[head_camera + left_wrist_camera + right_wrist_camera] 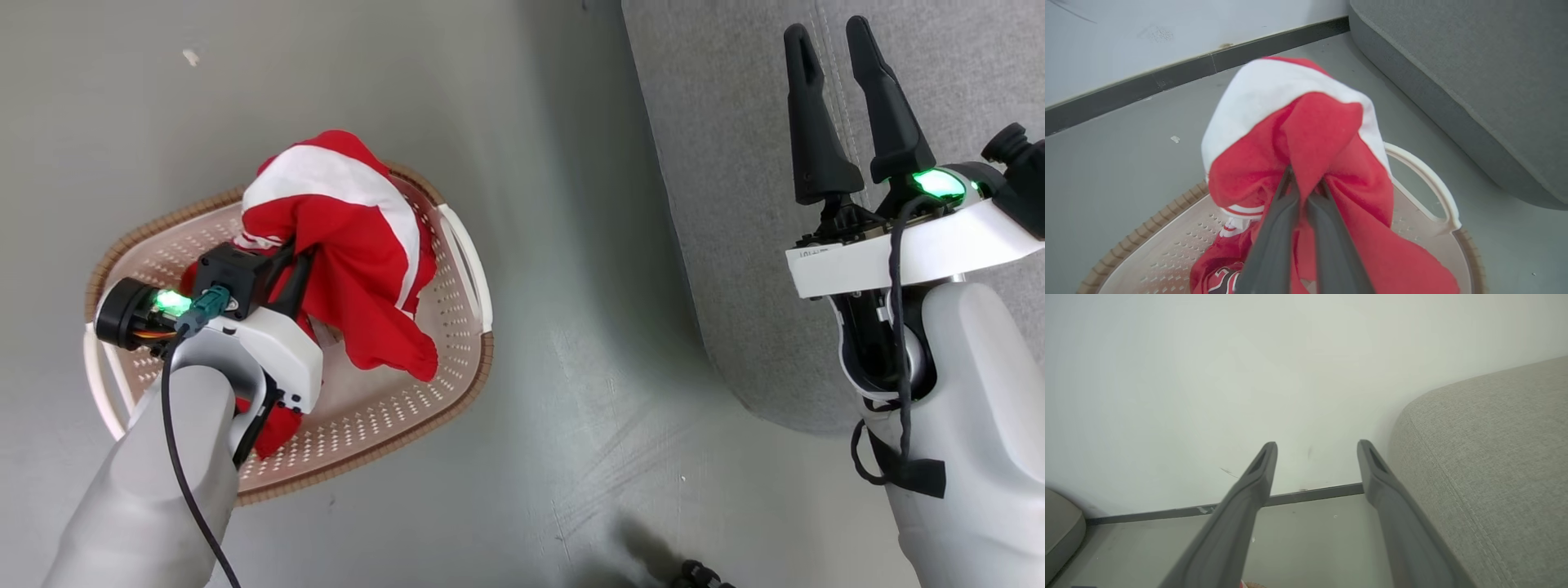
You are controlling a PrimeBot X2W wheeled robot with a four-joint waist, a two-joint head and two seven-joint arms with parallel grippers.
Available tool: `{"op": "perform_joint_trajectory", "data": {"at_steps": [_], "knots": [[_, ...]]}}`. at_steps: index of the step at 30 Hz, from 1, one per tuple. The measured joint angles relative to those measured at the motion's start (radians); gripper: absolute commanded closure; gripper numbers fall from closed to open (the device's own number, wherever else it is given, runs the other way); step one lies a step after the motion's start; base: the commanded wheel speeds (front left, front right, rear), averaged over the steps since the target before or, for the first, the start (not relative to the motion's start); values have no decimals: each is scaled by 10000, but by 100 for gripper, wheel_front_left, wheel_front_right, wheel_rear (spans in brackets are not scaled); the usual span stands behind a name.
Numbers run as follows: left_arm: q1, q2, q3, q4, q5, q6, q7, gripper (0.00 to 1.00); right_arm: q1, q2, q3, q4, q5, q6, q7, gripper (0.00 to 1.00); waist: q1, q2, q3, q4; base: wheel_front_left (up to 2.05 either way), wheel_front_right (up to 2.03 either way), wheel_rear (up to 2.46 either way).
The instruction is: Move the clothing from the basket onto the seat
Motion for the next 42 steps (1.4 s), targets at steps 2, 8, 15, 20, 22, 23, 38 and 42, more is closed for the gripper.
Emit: {"op": "perform_joint_trajectory", "data": {"at_steps": [2,8,15,20,22,23,38,42], "knots": [[60,-50,-2,-86,-73,-2,-69,100,15,-2,-4,38,-35,0,0,0,0,0,-162,77,0,0,0],[336,-244,-42,-502,-355,-13,-180,100,147,-8,-102,240,-295,0,-2,0,0,0,-670,316,0,0,0],[683,-353,-44,-1001,-548,-61,-207,100,516,-12,-104,435,-598,0,-31,0,0,0,-1284,602,0,0,0],[911,-479,-54,-1290,-690,-77,-213,100,699,-90,-63,564,-625,0,-33,0,-1,0,-1642,774,0,0,0],[1003,-504,-71,-1455,-708,-86,-228,100,778,-148,-21,598,-633,0,-33,0,0,0,-1820,861,0,0,0],[1039,-518,-79,-1532,-734,-86,-255,100,831,-171,-12,610,-635,0,-33,0,-1,0,-1909,903,0,0,0],[1697,-779,-153,-2773,-1312,-86,-257,100,1561,-531,123,945,-706,0,-33,0,-1,0,-3210,1520,0,0,0],[1766,-826,-224,-3058,-1419,-86,-257,100,1799,-581,138,1001,-706,0,-31,0,-1,0,-3533,1689,0,0,0]]}}
